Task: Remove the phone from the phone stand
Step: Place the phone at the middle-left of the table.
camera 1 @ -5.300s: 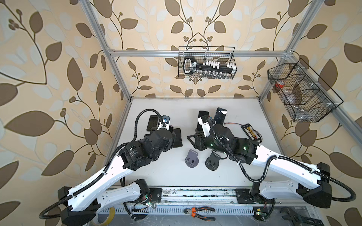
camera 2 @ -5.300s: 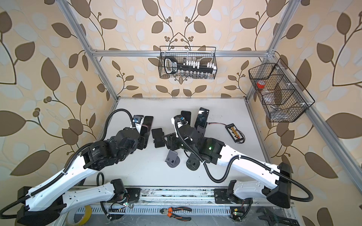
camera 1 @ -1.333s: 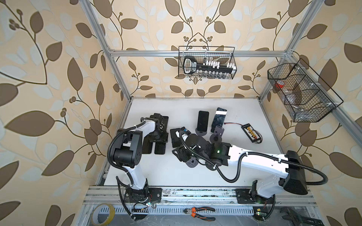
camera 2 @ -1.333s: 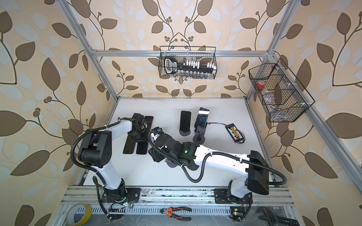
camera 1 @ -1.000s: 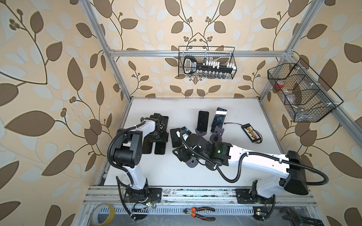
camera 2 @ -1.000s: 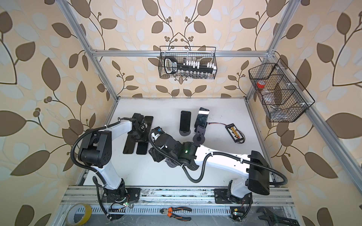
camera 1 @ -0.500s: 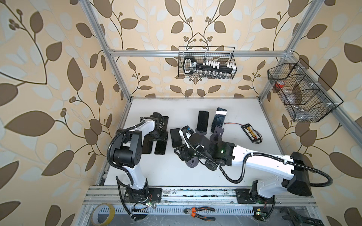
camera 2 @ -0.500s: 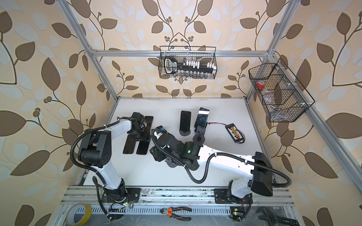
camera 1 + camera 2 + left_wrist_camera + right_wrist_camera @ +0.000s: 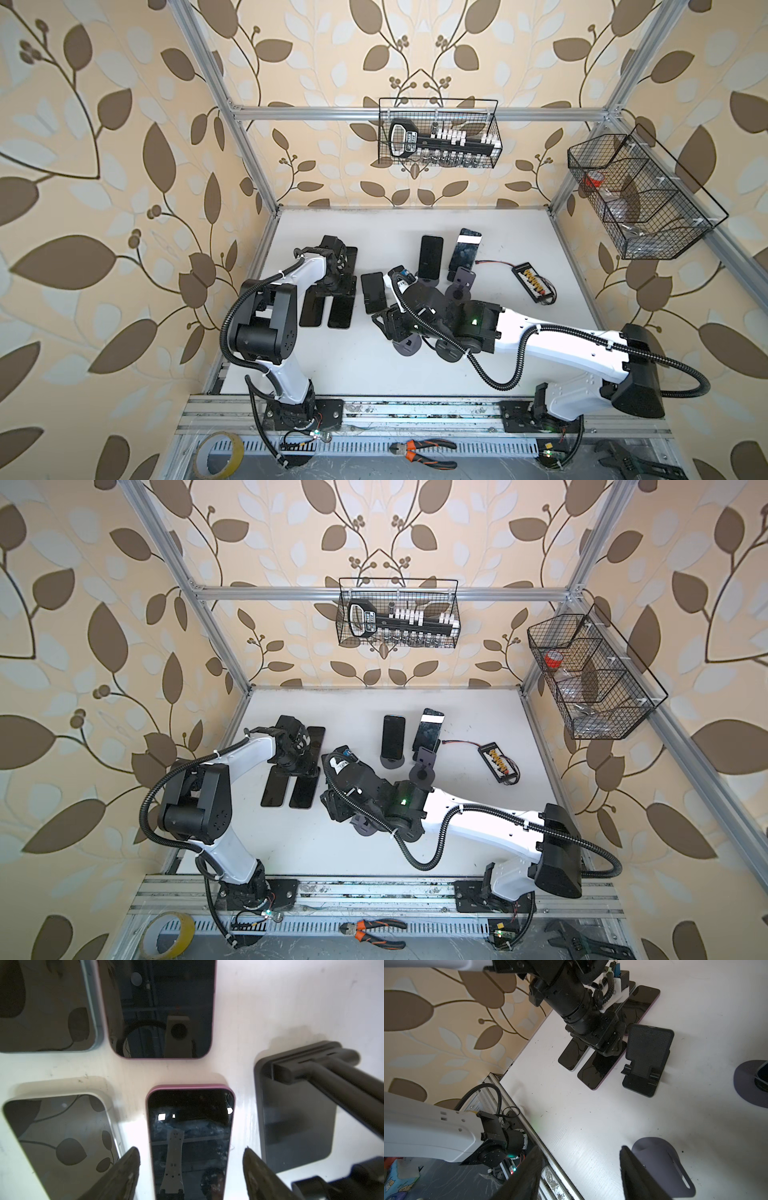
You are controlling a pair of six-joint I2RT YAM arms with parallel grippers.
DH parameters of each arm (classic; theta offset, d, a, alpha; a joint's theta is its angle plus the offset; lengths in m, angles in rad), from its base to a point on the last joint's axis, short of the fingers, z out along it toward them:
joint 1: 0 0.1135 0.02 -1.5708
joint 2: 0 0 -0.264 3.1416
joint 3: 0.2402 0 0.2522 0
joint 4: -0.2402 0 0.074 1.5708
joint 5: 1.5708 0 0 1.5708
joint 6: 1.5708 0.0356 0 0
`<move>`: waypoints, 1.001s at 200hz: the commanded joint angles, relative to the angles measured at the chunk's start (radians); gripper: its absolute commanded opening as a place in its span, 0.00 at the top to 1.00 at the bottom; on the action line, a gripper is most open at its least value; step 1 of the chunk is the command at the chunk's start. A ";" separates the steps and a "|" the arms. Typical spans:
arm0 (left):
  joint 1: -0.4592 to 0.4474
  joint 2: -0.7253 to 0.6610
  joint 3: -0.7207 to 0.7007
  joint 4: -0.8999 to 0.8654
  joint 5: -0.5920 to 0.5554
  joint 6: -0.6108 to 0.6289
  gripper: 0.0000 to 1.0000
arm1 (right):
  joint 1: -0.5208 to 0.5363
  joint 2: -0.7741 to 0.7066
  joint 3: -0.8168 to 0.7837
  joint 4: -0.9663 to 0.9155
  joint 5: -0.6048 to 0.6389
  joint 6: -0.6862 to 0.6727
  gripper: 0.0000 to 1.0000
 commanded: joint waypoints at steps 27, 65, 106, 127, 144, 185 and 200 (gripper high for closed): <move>0.007 -0.099 0.000 0.024 -0.024 -0.007 0.22 | 0.010 -0.046 0.030 -0.032 0.040 0.016 0.39; 0.007 -0.138 -0.012 0.041 -0.034 -0.011 0.22 | 0.012 -0.056 0.019 -0.034 0.049 0.032 0.39; 0.007 -0.175 -0.022 0.050 -0.051 -0.015 0.22 | 0.016 -0.056 0.031 -0.038 0.051 0.041 0.39; 0.007 -0.194 -0.026 0.050 -0.058 -0.018 0.22 | 0.018 -0.057 0.037 -0.042 0.054 0.046 0.39; 0.007 -0.213 -0.032 0.051 -0.063 -0.018 0.22 | 0.019 -0.060 0.039 -0.045 0.057 0.050 0.39; 0.007 -0.259 -0.056 0.071 -0.078 -0.016 0.22 | 0.020 -0.061 0.051 -0.055 0.072 0.045 0.39; 0.007 -0.308 -0.062 0.087 -0.082 -0.018 0.22 | 0.021 -0.069 0.054 -0.060 0.094 0.041 0.39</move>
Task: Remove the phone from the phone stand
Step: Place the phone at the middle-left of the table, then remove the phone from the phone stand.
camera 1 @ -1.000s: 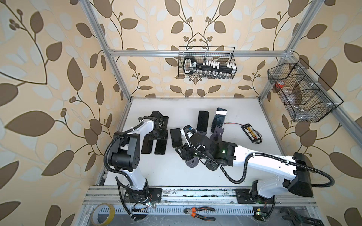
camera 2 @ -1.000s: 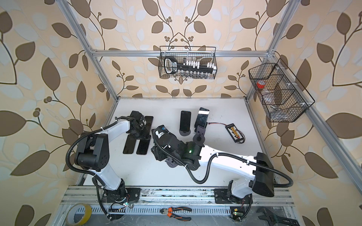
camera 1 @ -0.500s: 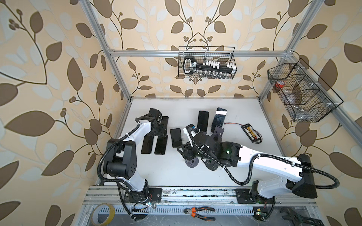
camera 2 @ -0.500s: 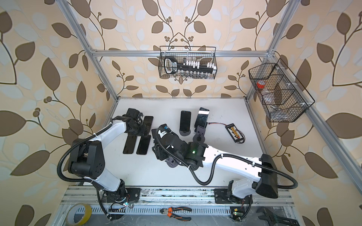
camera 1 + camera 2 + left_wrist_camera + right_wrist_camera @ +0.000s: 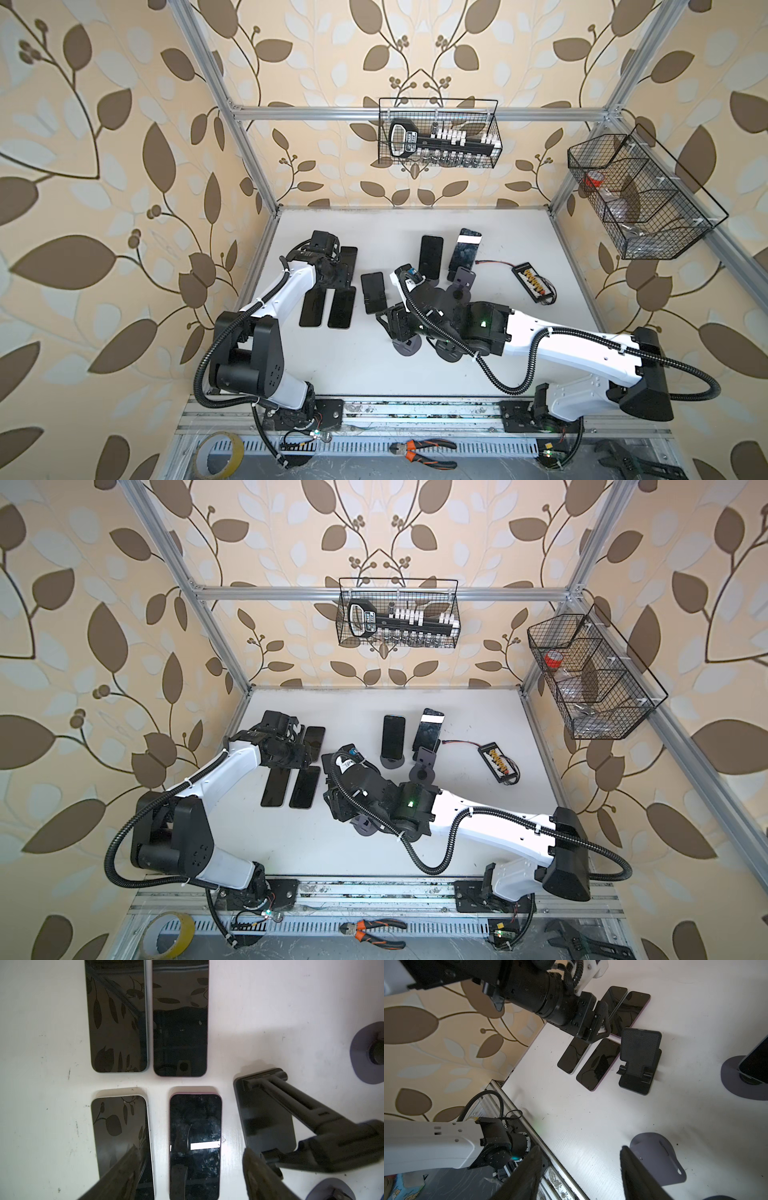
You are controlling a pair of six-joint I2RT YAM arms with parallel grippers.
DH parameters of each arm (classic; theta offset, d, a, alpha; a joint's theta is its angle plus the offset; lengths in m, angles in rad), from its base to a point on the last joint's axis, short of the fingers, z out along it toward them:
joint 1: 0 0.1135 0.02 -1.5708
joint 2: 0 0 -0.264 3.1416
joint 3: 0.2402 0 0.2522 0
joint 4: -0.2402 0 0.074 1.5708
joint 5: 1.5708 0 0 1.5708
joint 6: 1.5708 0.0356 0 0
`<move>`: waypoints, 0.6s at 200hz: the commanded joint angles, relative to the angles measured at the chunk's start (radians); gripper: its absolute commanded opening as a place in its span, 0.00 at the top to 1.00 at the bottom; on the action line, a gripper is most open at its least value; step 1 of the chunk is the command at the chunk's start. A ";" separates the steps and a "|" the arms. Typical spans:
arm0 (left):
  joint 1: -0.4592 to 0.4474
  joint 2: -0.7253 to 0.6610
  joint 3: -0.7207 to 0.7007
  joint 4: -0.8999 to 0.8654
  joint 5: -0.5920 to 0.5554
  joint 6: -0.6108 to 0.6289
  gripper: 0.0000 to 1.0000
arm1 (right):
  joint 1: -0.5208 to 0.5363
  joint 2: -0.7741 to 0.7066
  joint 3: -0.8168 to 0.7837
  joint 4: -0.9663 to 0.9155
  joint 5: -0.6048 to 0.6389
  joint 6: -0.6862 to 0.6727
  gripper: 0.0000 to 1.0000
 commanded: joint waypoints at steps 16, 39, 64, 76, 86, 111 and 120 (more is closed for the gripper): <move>0.007 -0.111 -0.024 0.049 -0.030 -0.016 0.23 | 0.007 -0.049 0.038 -0.022 0.075 -0.002 0.39; 0.007 -0.186 -0.068 0.098 -0.031 -0.015 0.23 | 0.004 -0.084 0.018 -0.021 0.133 -0.006 0.39; 0.007 -0.273 -0.117 0.160 -0.031 -0.012 0.23 | -0.014 -0.109 -0.001 -0.026 0.156 -0.031 0.39; 0.007 -0.307 -0.136 0.187 -0.027 -0.009 0.22 | -0.027 -0.117 -0.008 -0.031 0.155 -0.037 0.39; 0.007 -0.333 -0.149 0.213 -0.019 -0.005 0.22 | -0.040 -0.123 -0.012 -0.038 0.155 -0.038 0.39; 0.007 -0.400 -0.188 0.273 0.023 -0.001 0.22 | -0.070 -0.141 -0.022 -0.051 0.155 -0.043 0.39; 0.007 -0.423 -0.200 0.294 0.042 0.000 0.22 | -0.083 -0.148 -0.026 -0.055 0.156 -0.044 0.39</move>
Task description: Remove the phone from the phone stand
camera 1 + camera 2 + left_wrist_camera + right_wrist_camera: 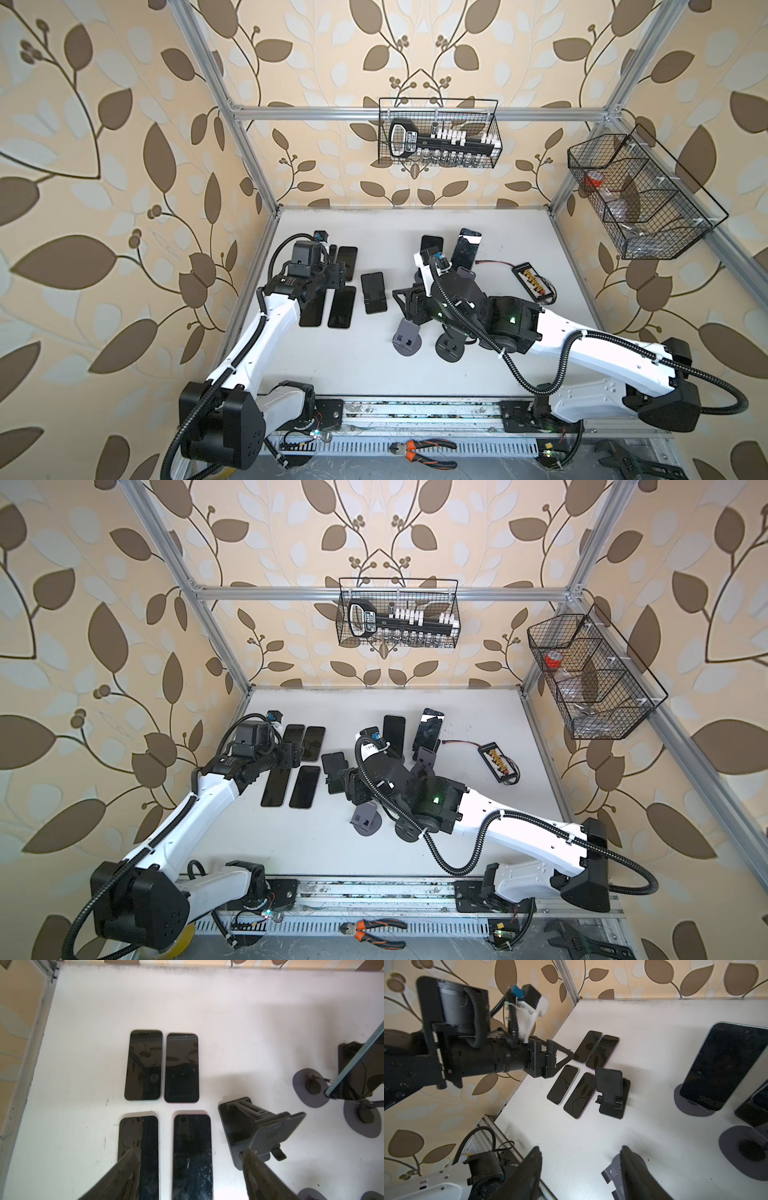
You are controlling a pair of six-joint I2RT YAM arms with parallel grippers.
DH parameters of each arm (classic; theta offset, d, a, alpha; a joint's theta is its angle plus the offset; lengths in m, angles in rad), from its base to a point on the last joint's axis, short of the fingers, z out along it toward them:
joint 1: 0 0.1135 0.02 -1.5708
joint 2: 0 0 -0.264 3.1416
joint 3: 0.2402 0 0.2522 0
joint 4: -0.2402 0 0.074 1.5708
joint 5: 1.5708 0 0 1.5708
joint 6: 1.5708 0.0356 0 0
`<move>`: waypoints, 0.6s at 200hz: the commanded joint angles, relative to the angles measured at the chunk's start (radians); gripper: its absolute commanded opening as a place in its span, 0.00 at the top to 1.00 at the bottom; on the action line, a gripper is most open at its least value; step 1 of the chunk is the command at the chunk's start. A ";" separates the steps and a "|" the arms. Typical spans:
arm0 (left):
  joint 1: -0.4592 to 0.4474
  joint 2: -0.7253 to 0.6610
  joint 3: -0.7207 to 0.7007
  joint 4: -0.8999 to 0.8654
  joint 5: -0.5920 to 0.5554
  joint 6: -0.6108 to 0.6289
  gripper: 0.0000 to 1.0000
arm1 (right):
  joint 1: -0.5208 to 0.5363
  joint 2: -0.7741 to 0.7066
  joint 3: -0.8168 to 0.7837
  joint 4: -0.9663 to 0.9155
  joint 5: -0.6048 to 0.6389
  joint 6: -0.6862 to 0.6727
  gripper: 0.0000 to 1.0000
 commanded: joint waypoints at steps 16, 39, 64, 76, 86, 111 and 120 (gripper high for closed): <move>0.007 -0.099 -0.047 0.140 0.095 0.001 0.22 | -0.047 -0.035 -0.029 -0.050 0.030 -0.026 0.39; 0.005 -0.134 -0.064 0.172 0.151 0.000 0.22 | -0.078 -0.045 -0.032 -0.061 0.041 -0.033 0.39; -0.003 -0.145 -0.067 0.184 0.202 0.002 0.21 | -0.113 -0.052 -0.038 -0.070 0.042 -0.031 0.39; -0.009 -0.148 -0.068 0.192 0.236 0.003 0.21 | -0.127 -0.053 -0.039 -0.073 0.042 -0.030 0.39; -0.015 -0.151 -0.070 0.200 0.266 0.005 0.21 | -0.136 -0.053 -0.041 -0.075 0.041 -0.030 0.39; -0.032 -0.159 -0.072 0.204 0.296 0.011 0.21 | -0.154 -0.049 -0.039 -0.075 0.033 -0.031 0.39; -0.038 -0.164 -0.070 0.204 0.300 0.015 0.21 | -0.158 -0.047 -0.037 -0.075 0.033 -0.031 0.39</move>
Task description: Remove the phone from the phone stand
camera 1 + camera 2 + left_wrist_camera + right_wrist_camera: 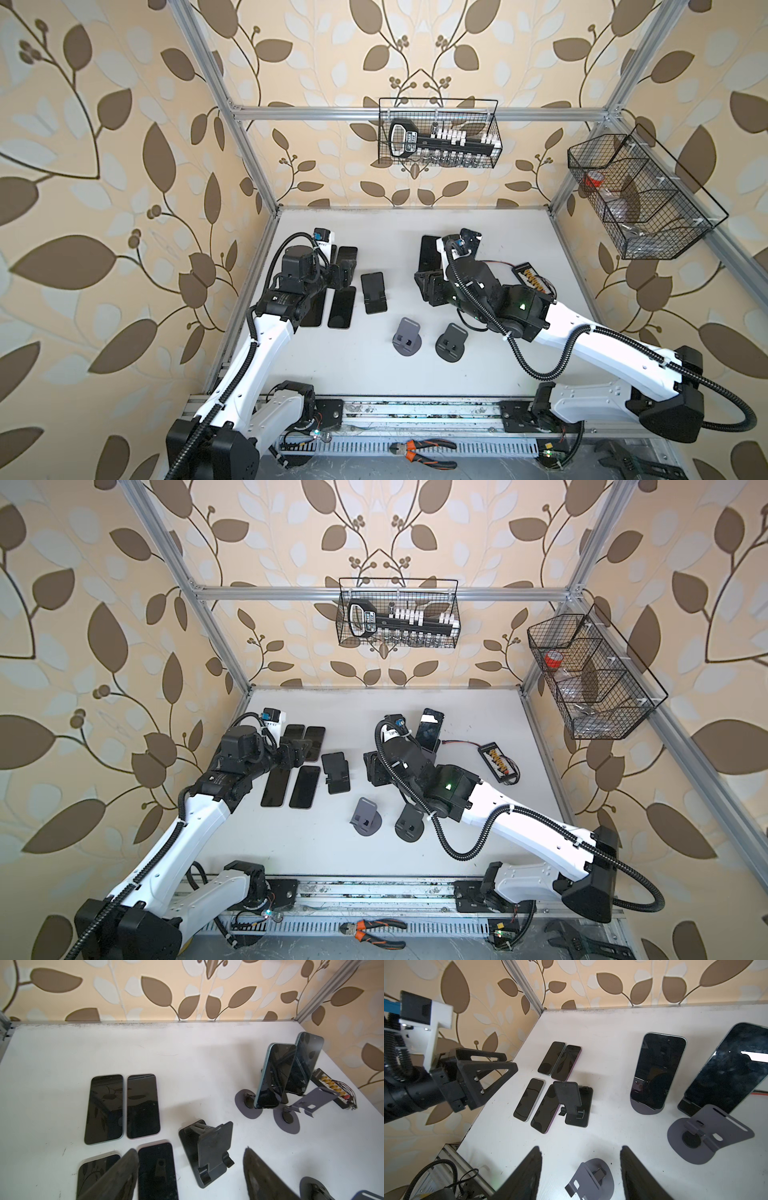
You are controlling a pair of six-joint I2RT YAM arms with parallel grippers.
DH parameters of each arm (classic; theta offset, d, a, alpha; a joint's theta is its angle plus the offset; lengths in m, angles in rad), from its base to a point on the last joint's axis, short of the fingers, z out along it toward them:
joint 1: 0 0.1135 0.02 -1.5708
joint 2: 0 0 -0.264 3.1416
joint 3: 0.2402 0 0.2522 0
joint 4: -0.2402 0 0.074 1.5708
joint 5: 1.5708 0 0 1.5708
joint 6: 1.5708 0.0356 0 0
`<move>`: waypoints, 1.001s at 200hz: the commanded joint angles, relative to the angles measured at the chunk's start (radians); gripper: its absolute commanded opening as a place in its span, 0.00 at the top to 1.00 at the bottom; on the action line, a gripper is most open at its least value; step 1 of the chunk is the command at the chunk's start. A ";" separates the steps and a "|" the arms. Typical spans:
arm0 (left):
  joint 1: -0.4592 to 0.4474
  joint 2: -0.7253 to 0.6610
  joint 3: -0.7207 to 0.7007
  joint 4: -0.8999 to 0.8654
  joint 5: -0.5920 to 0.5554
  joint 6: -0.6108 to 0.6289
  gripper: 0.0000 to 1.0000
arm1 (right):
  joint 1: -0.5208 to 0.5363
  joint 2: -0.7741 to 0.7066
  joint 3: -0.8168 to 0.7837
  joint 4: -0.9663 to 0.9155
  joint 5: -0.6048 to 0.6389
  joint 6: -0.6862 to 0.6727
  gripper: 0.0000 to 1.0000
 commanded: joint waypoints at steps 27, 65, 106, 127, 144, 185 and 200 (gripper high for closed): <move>-0.039 -0.034 0.001 0.026 0.040 0.018 0.21 | -0.021 -0.006 -0.007 -0.023 0.016 -0.012 0.38; -0.064 -0.040 0.000 0.025 0.021 0.016 0.21 | -0.051 0.001 -0.009 -0.027 0.007 -0.013 0.38; -0.089 -0.037 0.002 0.039 0.020 0.004 0.20 | -0.092 0.003 -0.011 -0.029 -0.004 -0.023 0.38; -0.100 -0.035 0.005 0.057 0.024 -0.016 0.20 | -0.133 0.005 -0.012 -0.030 -0.016 -0.031 0.38; -0.121 -0.030 0.017 0.057 0.010 -0.021 0.20 | -0.170 0.010 -0.010 -0.022 -0.028 -0.037 0.37; -0.166 0.015 0.071 0.059 -0.013 0.011 0.20 | -0.219 0.044 0.001 0.028 -0.027 -0.065 0.35; -0.186 0.038 0.089 0.067 -0.019 0.023 0.19 | -0.230 0.073 0.024 0.029 -0.028 -0.075 0.35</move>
